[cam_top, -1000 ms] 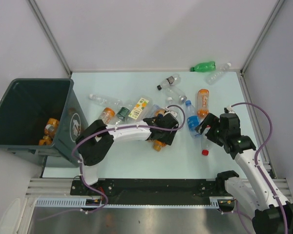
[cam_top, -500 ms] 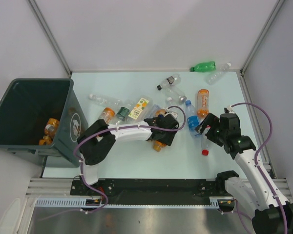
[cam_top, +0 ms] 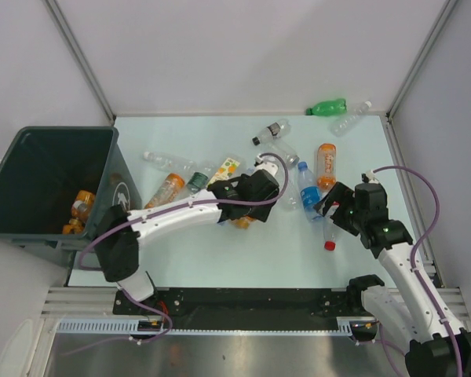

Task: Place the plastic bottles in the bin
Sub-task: Pick up the plastic bottle at the center of the board, then place the plastic bottle in the trash bin, then pick up the plastic bottle at the center of the board.

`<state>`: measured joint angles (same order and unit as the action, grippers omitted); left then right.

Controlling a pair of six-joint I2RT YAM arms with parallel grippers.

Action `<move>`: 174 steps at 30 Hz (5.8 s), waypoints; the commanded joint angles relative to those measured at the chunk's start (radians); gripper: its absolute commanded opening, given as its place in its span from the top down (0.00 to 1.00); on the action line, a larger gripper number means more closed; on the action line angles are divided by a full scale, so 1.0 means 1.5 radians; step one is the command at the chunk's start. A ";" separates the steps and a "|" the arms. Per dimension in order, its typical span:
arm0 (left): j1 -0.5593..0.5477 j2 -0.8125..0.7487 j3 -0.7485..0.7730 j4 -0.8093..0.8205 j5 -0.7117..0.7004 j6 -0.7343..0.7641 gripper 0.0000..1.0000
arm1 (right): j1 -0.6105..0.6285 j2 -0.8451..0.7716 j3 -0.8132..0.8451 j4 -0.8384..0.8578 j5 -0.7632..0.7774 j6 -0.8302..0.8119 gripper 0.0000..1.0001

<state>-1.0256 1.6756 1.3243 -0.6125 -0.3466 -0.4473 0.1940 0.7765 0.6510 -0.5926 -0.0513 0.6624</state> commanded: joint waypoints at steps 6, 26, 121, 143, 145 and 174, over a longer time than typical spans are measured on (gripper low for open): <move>0.026 -0.133 0.060 -0.072 -0.166 0.080 0.64 | -0.006 -0.021 -0.001 0.009 0.000 0.012 0.01; 0.308 -0.334 0.198 -0.081 -0.273 0.231 0.53 | -0.023 -0.008 -0.001 0.022 -0.014 0.004 0.01; 0.157 -0.195 -0.149 0.156 0.204 0.093 0.06 | -0.042 0.017 0.013 0.024 -0.021 -0.013 0.00; 0.144 0.003 -0.115 0.193 0.125 0.115 0.19 | -0.042 -0.018 0.008 -0.009 -0.014 -0.022 0.00; 0.144 0.010 -0.115 0.191 0.127 0.118 0.19 | -0.042 -0.020 0.008 -0.011 -0.013 -0.022 0.00; 0.125 0.003 -0.123 0.158 0.106 0.095 0.48 | -0.043 -0.050 0.007 -0.030 -0.005 -0.016 0.00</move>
<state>-0.8188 1.7428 1.1076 -0.3515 -0.1345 -0.2989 0.1333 0.7185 0.6506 -0.6323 -0.0685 0.6498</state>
